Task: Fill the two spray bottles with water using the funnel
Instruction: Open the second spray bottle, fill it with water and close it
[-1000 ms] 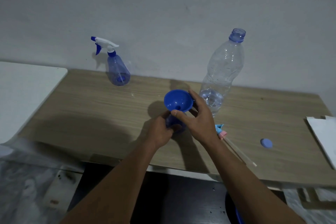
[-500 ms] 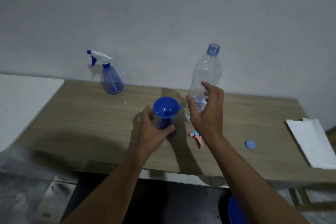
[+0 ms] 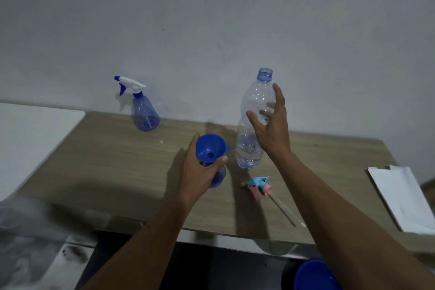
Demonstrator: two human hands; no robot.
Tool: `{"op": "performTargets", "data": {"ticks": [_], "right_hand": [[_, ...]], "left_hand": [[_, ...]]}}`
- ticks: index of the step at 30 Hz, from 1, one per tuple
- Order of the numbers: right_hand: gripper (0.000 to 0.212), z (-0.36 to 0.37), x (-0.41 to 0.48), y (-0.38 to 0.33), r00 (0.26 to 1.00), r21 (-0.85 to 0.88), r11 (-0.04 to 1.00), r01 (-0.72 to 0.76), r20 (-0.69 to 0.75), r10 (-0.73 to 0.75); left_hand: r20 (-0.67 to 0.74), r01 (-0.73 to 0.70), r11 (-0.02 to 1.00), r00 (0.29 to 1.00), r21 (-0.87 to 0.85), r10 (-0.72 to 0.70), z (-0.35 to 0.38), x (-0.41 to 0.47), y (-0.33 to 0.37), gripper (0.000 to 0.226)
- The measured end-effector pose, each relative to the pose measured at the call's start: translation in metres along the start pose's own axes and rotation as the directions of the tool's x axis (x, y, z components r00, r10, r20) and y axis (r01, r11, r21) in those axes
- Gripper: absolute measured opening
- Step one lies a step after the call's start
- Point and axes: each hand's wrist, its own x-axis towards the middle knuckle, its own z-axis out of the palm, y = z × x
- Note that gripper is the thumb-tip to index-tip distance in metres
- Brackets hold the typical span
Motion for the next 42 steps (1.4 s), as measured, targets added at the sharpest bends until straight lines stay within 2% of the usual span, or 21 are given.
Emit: {"op": "performTargets", "data": {"ticks": [4, 7, 10, 14, 18, 23, 29, 42], "right_hand": [[0.086, -0.004, 0.01, -0.005, 0.99, -0.076, 0.993, 0.087, 0.119, -0.077], [0.087, -0.006, 0.011, -0.016, 0.962, -0.119, 0.974, 0.193, 0.217, -0.164], [0.087, -0.013, 0.015, -0.033, 0.904, -0.194, 0.936, 0.294, 0.375, -0.206], [0.085, -0.026, 0.015, -0.049, 0.823, -0.305, 0.862, 0.404, 0.533, -0.197], [0.089, -0.033, 0.003, -0.058, 0.765, -0.406, 0.798, 0.446, 0.635, -0.104], [0.092, -0.039, -0.008, -0.059, 0.711, -0.536, 0.661, 0.524, 0.703, 0.006], [0.095, -0.044, -0.017, -0.058, 0.683, -0.633, 0.493, 0.597, 0.724, 0.101], [0.096, -0.04, -0.018, -0.057, 0.666, -0.677, 0.332, 0.657, 0.728, 0.167]], "left_hand": [[-0.002, -0.05, 0.997, 0.999, 0.06, 0.05, -0.002, -0.001, 0.005, 0.065], [0.007, -0.065, 0.994, 0.998, 0.086, 0.064, -0.005, 0.0, 0.007, 0.06], [0.002, -0.047, 0.996, 0.999, 0.082, 0.047, -0.005, 0.001, 0.008, 0.06], [-0.014, -0.022, 0.995, 1.0, 0.094, 0.024, -0.005, 0.0, 0.011, 0.062], [-0.019, -0.032, 0.992, 0.999, 0.119, 0.034, -0.008, 0.0, 0.012, 0.057], [0.025, 0.022, 0.991, 0.999, 0.131, -0.025, -0.012, 0.003, 0.013, 0.078], [0.035, 0.007, 0.991, 0.999, 0.131, -0.012, -0.012, 0.005, 0.018, 0.054], [0.054, 0.005, 0.992, 0.998, 0.129, -0.012, -0.013, 0.007, 0.018, 0.051]]}}
